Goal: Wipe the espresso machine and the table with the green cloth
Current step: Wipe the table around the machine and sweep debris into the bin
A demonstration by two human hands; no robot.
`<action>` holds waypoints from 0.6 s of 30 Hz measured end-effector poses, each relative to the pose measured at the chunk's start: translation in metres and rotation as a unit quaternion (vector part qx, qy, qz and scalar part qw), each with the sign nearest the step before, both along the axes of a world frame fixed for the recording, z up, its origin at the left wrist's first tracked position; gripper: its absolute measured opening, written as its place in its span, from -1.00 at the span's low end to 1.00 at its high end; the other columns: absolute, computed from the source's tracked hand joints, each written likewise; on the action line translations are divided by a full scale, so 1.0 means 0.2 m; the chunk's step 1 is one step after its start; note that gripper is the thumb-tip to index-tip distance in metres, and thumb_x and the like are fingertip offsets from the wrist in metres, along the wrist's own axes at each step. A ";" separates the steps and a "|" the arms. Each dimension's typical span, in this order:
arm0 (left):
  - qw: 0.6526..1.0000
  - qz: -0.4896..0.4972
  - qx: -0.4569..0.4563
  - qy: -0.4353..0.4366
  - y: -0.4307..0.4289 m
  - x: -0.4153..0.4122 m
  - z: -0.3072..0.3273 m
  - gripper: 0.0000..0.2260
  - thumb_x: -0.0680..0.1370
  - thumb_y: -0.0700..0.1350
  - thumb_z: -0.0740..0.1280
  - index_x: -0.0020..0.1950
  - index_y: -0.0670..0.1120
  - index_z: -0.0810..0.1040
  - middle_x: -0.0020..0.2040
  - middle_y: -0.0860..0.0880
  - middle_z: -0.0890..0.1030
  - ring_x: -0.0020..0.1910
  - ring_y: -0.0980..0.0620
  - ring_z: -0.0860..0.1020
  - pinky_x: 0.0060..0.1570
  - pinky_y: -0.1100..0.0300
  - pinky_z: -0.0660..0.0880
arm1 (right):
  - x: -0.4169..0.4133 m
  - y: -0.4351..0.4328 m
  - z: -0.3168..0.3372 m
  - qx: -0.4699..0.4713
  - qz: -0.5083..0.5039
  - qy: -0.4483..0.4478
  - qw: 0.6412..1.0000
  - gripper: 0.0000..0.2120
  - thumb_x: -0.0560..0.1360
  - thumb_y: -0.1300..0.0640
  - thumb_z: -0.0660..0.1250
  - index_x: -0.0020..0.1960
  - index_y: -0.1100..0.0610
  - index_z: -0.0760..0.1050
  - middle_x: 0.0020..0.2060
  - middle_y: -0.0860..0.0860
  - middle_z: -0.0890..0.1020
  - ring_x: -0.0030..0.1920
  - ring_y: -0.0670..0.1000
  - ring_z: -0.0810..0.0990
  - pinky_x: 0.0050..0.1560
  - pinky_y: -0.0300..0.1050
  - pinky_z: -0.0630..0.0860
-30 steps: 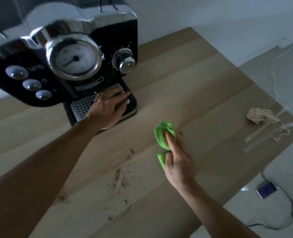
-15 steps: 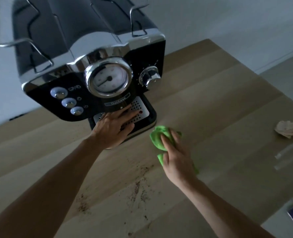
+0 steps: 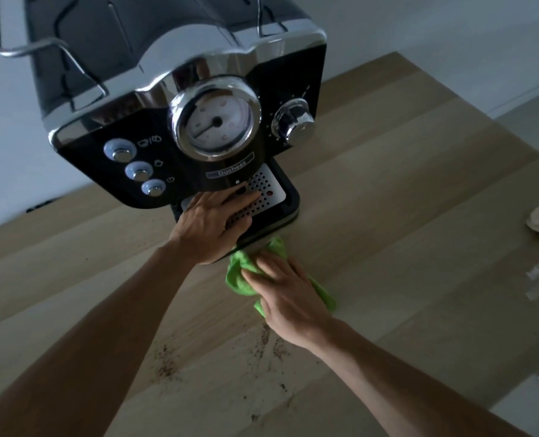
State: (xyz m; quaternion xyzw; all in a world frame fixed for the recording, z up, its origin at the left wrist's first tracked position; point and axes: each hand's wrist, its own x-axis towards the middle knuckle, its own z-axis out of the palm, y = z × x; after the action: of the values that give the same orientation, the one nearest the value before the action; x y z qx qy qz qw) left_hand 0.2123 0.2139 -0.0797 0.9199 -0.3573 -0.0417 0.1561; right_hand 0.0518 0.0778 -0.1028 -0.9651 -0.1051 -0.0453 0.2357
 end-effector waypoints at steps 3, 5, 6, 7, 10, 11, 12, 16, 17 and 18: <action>1.000 0.001 -0.016 -0.003 0.00 0.00 0.00 -0.51 0.53 0.23 0.04 0.45 0.19 0.32 0.49 0.09 0.29 0.44 -0.03 0.28 0.41 -0.04 0.20 | -0.04 -0.14 0.01 0.034 -0.043 -0.028 0.998 -0.53 0.33 0.24 0.38 0.24 0.17 0.50 0.22 0.16 0.52 0.18 0.11 0.54 0.14 0.03 0.53; 1.000 -0.001 -0.023 -0.005 0.00 0.00 0.00 -0.51 0.53 0.21 0.05 0.44 0.18 0.34 0.48 0.08 0.30 0.44 -0.01 0.28 0.42 -0.02 0.19 | 0.00 -0.18 0.01 0.013 -0.105 -0.017 0.994 -0.53 0.36 0.22 0.27 0.28 0.22 0.46 0.25 0.21 0.48 0.23 0.18 0.49 0.19 0.16 0.49; 1.000 -0.002 -0.026 -0.005 0.00 0.01 -0.01 -0.51 0.52 0.21 0.05 0.44 0.17 0.34 0.48 0.08 0.30 0.44 -0.01 0.28 0.42 -0.02 0.19 | 0.02 -0.17 0.00 -0.017 -0.114 -0.004 0.993 -0.51 0.37 0.21 0.24 0.30 0.23 0.43 0.26 0.20 0.46 0.27 0.19 0.44 0.23 0.21 0.44; 1.000 -0.002 -0.030 -0.005 0.00 0.01 -0.01 -0.51 0.52 0.20 0.06 0.44 0.16 0.35 0.48 0.08 0.31 0.44 -0.01 0.28 0.42 -0.02 0.19 | 0.04 -0.13 -0.01 -0.042 -0.115 0.012 0.992 -0.50 0.38 0.21 0.26 0.32 0.23 0.40 0.27 0.18 0.44 0.29 0.19 0.41 0.25 0.23 0.40; 0.999 -0.005 -0.046 -0.008 0.00 0.01 -0.01 -0.53 0.53 0.17 0.08 0.42 0.14 0.38 0.46 0.06 0.34 0.43 -0.01 0.30 0.42 0.00 0.20 | 0.05 0.02 -0.03 -0.066 -0.091 0.023 0.993 -0.42 0.35 0.20 0.40 0.34 0.23 0.36 0.26 0.17 0.43 0.31 0.19 0.38 0.27 0.21 0.37; 0.999 -0.006 -0.047 -0.007 0.00 0.01 -0.01 -0.53 0.53 0.17 0.08 0.42 0.14 0.38 0.46 0.05 0.35 0.43 -0.01 0.30 0.42 0.00 0.20 | 0.04 0.06 -0.03 -0.067 -0.080 0.021 0.994 -0.41 0.33 0.19 0.42 0.34 0.22 0.37 0.25 0.17 0.43 0.29 0.19 0.39 0.26 0.20 0.38; 0.999 -0.007 -0.046 -0.007 0.00 0.01 -0.01 -0.53 0.52 0.17 0.08 0.42 0.14 0.38 0.46 0.05 0.35 0.43 -0.01 0.30 0.42 -0.01 0.20 | 0.03 0.11 -0.03 -0.065 -0.067 0.020 0.995 -0.40 0.32 0.18 0.43 0.32 0.21 0.38 0.23 0.16 0.44 0.27 0.19 0.40 0.25 0.19 0.39; 0.999 -0.006 -0.043 -0.002 -0.01 0.00 0.00 -0.51 0.52 0.18 0.06 0.43 0.12 0.39 0.47 0.06 0.33 0.45 0.01 0.27 0.43 0.02 0.15 | 0.03 0.18 -0.02 -0.016 0.062 0.013 0.998 -0.46 0.35 0.20 0.42 0.31 0.18 0.41 0.24 0.15 0.44 0.30 0.17 0.36 0.30 0.20 0.33; 0.999 -0.005 -0.045 0.000 -0.01 0.00 0.00 -0.50 0.51 0.18 0.06 0.42 0.12 0.39 0.47 0.06 0.33 0.45 0.02 0.26 0.43 0.04 0.13 | 0.01 0.17 -0.01 0.009 0.101 0.017 0.995 -0.48 0.36 0.24 0.43 0.30 0.19 0.43 0.26 0.16 0.45 0.31 0.16 0.38 0.31 0.19 0.35; 0.999 -0.005 -0.046 0.002 -0.01 0.00 0.00 -0.50 0.51 0.18 0.06 0.42 0.12 0.39 0.47 0.06 0.33 0.45 0.02 0.26 0.43 0.06 0.12 | -0.01 0.14 0.00 0.029 0.119 0.016 0.992 -0.49 0.35 0.27 0.45 0.28 0.19 0.46 0.25 0.16 0.47 0.28 0.15 0.43 0.28 0.14 0.40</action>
State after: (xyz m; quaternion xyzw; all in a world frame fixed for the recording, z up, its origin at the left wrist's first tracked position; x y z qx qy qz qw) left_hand 0.2125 0.2121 -0.0790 0.9097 -0.3635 -0.0276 0.1989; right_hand 0.0503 0.1056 -0.1038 -0.9392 -0.2140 -0.0044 0.2686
